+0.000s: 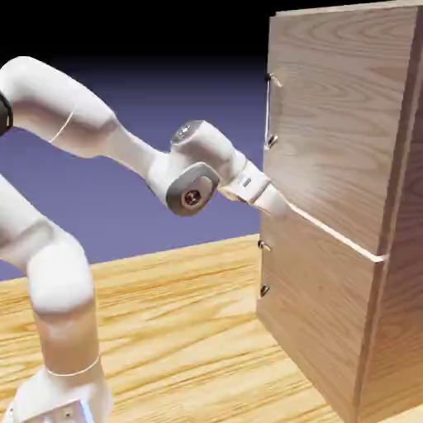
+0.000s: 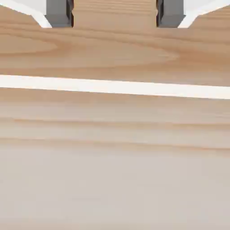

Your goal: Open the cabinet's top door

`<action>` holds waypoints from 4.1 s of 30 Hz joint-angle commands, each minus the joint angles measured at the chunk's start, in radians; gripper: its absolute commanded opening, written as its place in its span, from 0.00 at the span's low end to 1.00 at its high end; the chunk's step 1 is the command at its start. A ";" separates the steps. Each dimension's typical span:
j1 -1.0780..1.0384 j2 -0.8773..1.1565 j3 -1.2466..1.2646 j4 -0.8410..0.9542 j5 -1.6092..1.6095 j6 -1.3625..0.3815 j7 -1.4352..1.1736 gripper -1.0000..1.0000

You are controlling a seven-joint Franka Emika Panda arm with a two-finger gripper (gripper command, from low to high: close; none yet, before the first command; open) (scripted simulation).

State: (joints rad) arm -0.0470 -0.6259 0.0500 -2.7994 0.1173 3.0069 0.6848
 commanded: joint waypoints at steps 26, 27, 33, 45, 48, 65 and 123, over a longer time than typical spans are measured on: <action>-0.569 -0.539 0.482 0.102 1.131 -0.290 -0.541 0.50; -0.590 -0.559 0.501 0.106 1.174 -0.302 -0.562 0.50; -0.722 -0.684 0.612 0.130 1.435 -0.369 -0.687 0.50; -0.983 -0.931 0.833 0.177 1.955 -0.502 -0.936 0.50; -1.055 -0.901 0.866 0.235 2.010 -0.512 -0.961 0.50; -0.876 -0.891 0.477 -0.022 1.871 -0.936 -1.217 0.00; 0.275 0.361 -1.559 0.989 0.785 -2.493 -1.919 0.00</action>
State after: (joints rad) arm 0.2280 -0.2649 -1.5092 -1.8100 0.9018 0.5129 -1.2349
